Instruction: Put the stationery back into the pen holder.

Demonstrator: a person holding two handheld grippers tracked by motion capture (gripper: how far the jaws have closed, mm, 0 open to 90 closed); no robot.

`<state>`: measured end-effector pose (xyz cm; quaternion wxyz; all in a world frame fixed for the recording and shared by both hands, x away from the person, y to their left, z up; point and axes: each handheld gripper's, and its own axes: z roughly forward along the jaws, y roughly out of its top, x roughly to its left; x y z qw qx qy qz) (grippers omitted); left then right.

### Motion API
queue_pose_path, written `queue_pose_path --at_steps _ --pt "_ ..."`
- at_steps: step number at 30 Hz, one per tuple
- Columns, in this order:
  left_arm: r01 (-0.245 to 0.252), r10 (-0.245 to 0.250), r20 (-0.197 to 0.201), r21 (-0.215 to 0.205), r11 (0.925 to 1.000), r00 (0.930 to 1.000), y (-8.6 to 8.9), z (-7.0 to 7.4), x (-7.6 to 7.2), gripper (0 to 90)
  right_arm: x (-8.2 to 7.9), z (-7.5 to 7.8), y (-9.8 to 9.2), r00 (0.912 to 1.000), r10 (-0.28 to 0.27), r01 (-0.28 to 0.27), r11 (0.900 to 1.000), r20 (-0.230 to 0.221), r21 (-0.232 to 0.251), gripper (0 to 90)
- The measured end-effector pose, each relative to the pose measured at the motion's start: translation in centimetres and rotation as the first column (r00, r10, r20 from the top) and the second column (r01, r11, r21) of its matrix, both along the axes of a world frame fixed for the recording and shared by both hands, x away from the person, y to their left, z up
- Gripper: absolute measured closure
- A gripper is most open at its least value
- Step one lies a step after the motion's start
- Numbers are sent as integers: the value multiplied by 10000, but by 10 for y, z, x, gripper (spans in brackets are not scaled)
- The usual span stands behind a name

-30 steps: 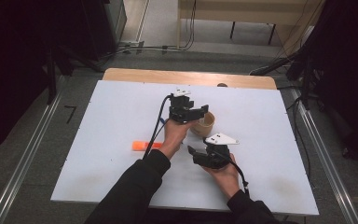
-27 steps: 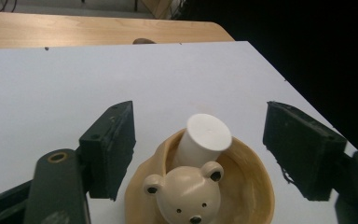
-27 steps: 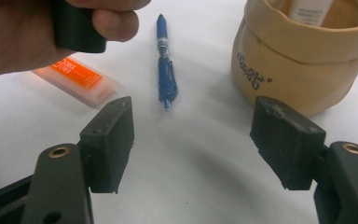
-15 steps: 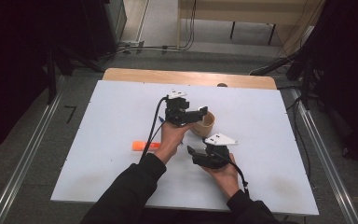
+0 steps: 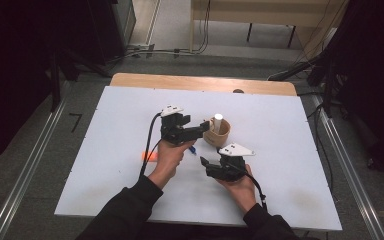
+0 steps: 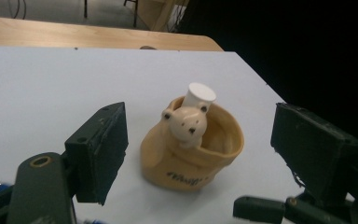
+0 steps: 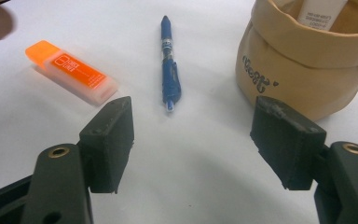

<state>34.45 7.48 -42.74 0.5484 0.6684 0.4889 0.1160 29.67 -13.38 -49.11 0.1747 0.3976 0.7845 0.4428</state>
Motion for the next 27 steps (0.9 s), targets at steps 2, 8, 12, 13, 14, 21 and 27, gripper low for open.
queue_pose_path --at_steps 2,8,12,13,14,21,27 --pt "-141 141 21 -47 9999 9999 12 -2 -7 185 0 0 0 10000 20 -20 10000 22 -20 282" --pt "-528 528 0 61 9986 9986 33 -8 -22 150 -1 -1 3 9999 120 -120 9999 62 -49 282" --pt "-545 546 -79 116 9984 9985 41 -11 -29 135 -1 -2 4 9997 195 -194 9998 116 -95 281" --pt "-540 541 -94 108 9985 9985 43 -11 -31 130 -1 -2 5 9997 219 -218 9997 135 -97 280" --pt "-547 548 -64 114 9984 9985 46 -11 -34 126 -1 -3 5 9996 236 -234 9996 148 -135 280" --pt "-921 924 -53 373 9950 9957 65 -20 -46 126 -1 -4 8 9994 273 -270 9995 204 -182 280" --pt "-1314 1320 -50 638 9893 9912 82 -27 -53 126 -1 -3 10 9991 266 -257 9993 328 -264 286"
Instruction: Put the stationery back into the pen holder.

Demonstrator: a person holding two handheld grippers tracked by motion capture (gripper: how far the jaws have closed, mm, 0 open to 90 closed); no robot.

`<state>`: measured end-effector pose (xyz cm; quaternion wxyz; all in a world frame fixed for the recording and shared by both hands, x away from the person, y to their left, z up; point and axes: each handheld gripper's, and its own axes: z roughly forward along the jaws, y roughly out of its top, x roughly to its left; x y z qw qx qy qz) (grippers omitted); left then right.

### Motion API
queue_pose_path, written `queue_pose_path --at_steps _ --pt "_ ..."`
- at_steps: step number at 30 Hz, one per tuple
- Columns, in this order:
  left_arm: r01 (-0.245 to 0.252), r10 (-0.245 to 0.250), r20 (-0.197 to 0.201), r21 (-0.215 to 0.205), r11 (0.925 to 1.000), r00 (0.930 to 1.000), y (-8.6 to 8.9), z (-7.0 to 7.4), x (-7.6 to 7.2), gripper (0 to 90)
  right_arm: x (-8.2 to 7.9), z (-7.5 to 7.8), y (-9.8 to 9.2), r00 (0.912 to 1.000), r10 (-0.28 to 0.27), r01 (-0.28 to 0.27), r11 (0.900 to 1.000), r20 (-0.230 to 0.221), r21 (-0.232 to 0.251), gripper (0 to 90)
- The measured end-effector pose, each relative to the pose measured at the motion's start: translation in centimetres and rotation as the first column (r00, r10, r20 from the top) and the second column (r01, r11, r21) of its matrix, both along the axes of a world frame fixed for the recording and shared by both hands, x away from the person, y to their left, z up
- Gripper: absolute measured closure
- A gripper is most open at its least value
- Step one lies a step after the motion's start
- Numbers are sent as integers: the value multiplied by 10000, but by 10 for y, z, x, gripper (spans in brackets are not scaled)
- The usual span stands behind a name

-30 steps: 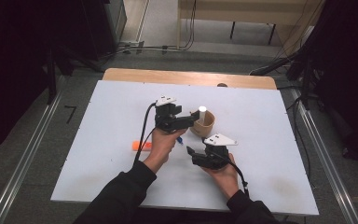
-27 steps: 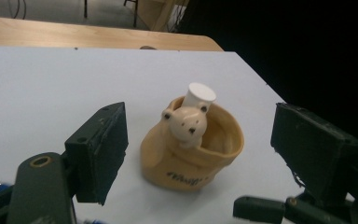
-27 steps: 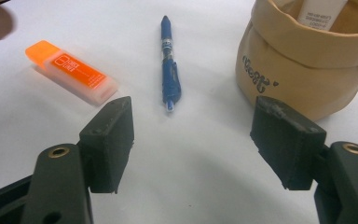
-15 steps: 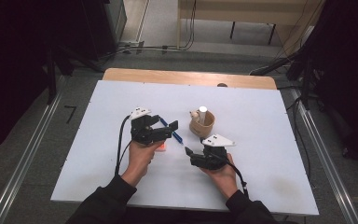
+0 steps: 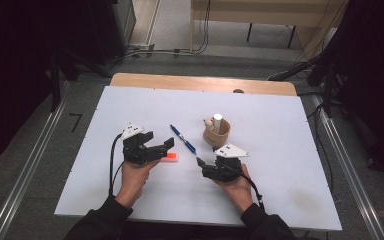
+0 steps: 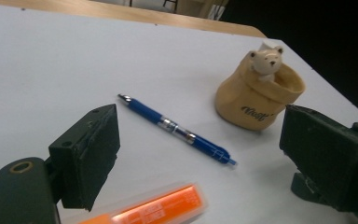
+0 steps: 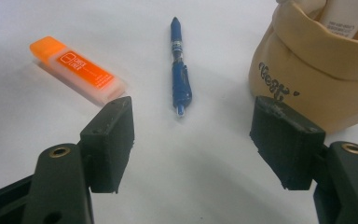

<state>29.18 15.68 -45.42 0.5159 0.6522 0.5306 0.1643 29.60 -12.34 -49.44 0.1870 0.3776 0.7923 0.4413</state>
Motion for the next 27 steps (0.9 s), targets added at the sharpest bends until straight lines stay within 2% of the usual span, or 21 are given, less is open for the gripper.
queue_pose_path --at_steps 3,14,27 --pt "-167 168 -40 95 9998 9999 7 -3 -2 126 1 -1 2 9999 19 -18 10000 148 -56 289" --pt "-669 683 -241 522 9964 9974 30 -16 -10 126 10 -2 13 9998 -64 67 9998 161 -167 320" --pt "-849 870 -373 549 9949 9955 35 -22 -9 128 23 -7 29 9992 -110 120 9996 385 -267 341"
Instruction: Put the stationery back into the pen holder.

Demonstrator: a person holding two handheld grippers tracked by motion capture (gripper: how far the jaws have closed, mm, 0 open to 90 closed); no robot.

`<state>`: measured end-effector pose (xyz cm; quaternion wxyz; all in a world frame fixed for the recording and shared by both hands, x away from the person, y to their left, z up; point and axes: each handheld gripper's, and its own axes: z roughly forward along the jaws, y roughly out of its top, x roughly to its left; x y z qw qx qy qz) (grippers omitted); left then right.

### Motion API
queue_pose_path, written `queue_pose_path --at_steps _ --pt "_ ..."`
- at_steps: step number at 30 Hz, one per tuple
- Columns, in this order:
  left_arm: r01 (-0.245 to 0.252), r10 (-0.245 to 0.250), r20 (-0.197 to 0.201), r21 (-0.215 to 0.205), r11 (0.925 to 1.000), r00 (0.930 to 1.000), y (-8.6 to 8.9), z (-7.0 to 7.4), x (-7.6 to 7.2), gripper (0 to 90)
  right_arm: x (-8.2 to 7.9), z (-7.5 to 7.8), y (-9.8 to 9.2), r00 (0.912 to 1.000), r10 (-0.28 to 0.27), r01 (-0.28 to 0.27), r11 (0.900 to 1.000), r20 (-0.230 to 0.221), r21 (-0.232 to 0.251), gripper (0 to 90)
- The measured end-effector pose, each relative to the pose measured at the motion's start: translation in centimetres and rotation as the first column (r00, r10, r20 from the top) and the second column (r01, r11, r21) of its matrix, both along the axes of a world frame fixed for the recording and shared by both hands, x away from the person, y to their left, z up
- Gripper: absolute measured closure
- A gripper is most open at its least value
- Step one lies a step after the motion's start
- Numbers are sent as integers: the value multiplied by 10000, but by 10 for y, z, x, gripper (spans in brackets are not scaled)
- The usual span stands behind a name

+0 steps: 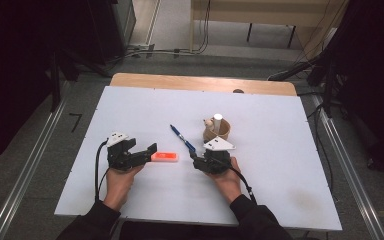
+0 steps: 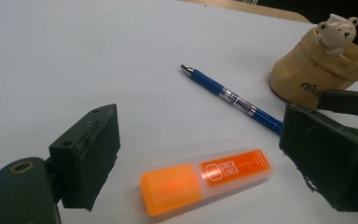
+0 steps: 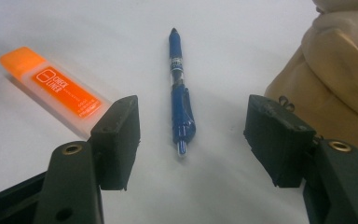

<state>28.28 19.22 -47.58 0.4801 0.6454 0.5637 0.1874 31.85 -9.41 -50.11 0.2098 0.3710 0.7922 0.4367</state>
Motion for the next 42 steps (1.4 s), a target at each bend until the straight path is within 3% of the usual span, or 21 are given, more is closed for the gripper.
queue_pose_path --at_steps 9,15,18,42 --pt "-125 125 -1 69 9999 9999 1 0 0 129 8 2 11 10000 44 -44 10000 46 44 382" --pt "-61 61 -9 62 10000 10000 0 -1 1 130 18 0 21 9999 108 -108 9998 39 -186 418" --pt "-81 81 -1 78 9999 10000 0 0 1 129 23 -3 26 9997 124 -120 9998 218 -166 431" --pt "-80 80 -19 37 10000 10000 2 -1 1 133 56 -4 59 9985 473 -495 9943 -258 -948 621"
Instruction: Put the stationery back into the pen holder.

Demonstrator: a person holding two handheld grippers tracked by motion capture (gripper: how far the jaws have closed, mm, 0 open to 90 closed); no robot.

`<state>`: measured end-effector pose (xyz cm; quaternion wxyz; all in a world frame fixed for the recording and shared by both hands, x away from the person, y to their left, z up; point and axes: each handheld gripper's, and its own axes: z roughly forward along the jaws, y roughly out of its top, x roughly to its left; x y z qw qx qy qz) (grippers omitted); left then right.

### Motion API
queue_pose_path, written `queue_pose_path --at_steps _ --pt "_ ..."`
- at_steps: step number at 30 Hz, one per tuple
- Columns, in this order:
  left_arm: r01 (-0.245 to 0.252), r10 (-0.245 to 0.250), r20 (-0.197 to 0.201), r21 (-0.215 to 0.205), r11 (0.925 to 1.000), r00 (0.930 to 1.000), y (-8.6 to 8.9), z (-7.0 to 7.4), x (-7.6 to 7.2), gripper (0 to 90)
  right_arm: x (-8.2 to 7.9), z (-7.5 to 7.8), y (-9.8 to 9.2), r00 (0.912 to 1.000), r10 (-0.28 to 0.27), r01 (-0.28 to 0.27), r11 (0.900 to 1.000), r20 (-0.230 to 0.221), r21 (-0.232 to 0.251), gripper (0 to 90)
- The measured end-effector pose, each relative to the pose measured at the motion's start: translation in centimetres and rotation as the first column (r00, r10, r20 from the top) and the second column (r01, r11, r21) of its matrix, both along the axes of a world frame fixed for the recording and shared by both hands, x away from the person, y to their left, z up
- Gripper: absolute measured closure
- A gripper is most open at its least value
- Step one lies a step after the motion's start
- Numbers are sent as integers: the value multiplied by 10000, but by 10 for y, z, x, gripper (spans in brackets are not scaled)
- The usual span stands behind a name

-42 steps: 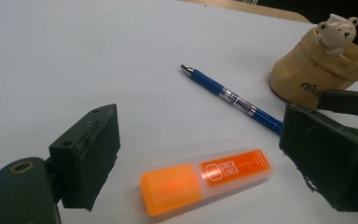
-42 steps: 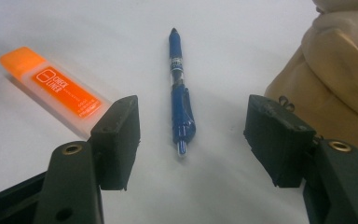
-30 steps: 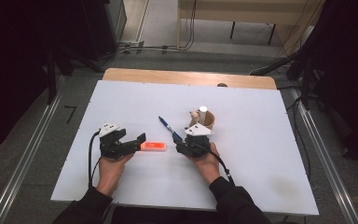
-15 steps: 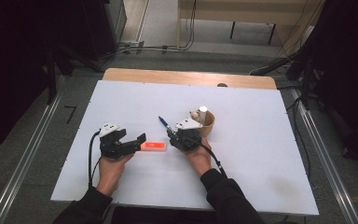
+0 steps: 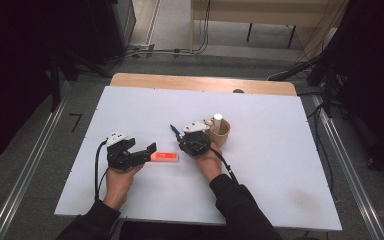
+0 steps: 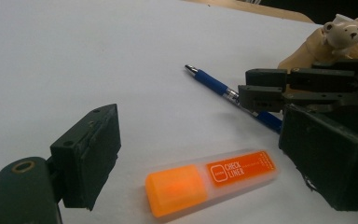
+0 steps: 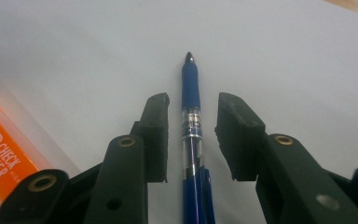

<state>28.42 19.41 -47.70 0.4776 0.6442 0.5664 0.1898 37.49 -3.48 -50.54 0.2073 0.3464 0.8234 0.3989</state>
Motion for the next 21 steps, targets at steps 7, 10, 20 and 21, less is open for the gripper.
queue_pose_path --at_steps 7,10,20,21 --pt "16 -16 -56 0 10000 10000 0 -1 1 134 8 1 6 10000 54 -55 9999 -46 -95 650" --pt "30 -30 -54 7 10000 10000 0 -1 1 135 13 -1 10 9999 46 -49 9998 -163 -197 674" --pt "53 -53 -43 -33 10000 10000 1 -1 1 140 22 -1 19 9994 75 -93 9987 -351 -505 728" --pt "43 -43 -30 -47 10000 10000 1 -1 1 140 23 -1 19 9991 38 -60 9987 -425 -513 731"
